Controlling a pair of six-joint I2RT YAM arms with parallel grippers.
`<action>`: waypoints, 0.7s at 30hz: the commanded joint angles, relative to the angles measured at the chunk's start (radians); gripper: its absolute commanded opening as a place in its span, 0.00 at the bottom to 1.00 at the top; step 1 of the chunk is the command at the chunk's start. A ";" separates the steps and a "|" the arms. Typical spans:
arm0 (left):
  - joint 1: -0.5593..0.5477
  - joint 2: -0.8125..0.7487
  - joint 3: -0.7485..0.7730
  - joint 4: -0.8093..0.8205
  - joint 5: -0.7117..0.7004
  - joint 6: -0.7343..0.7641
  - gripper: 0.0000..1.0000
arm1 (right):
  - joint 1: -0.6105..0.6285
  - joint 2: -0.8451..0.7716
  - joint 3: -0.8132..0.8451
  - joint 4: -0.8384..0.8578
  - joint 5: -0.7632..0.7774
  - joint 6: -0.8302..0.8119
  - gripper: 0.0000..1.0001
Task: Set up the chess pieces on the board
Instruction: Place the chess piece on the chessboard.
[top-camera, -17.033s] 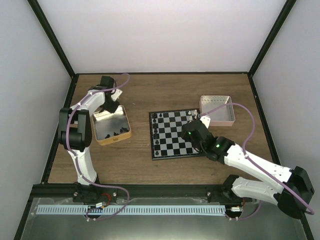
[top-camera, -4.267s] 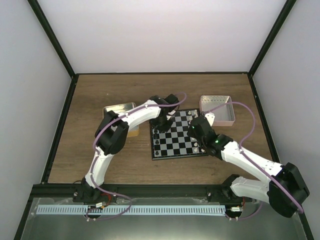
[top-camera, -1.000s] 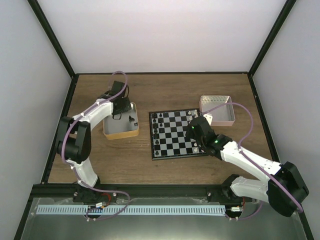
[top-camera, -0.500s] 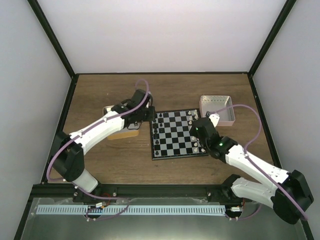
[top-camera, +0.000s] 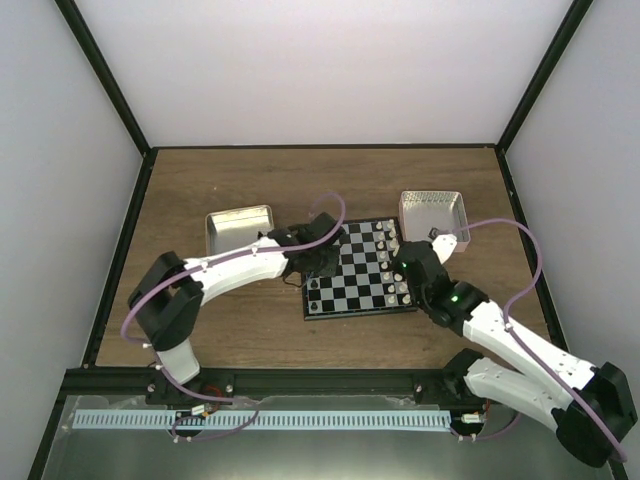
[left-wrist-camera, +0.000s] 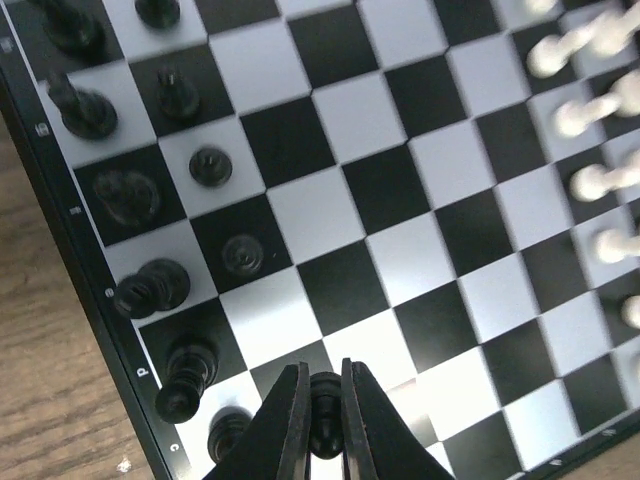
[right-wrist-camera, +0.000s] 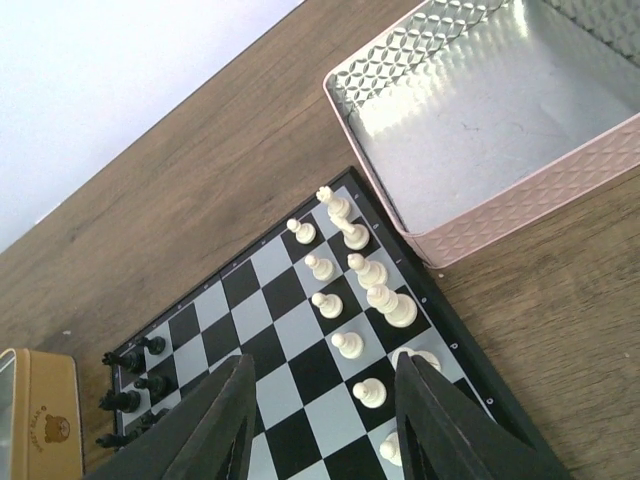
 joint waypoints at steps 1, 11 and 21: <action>-0.020 0.072 0.050 -0.063 -0.047 -0.010 0.06 | -0.007 -0.034 -0.010 -0.027 0.084 0.018 0.40; -0.029 0.176 0.113 -0.070 -0.076 0.011 0.06 | -0.007 -0.034 -0.024 -0.020 0.070 0.020 0.41; -0.029 0.216 0.144 -0.099 -0.119 0.015 0.07 | -0.007 -0.033 -0.031 -0.015 0.067 0.018 0.41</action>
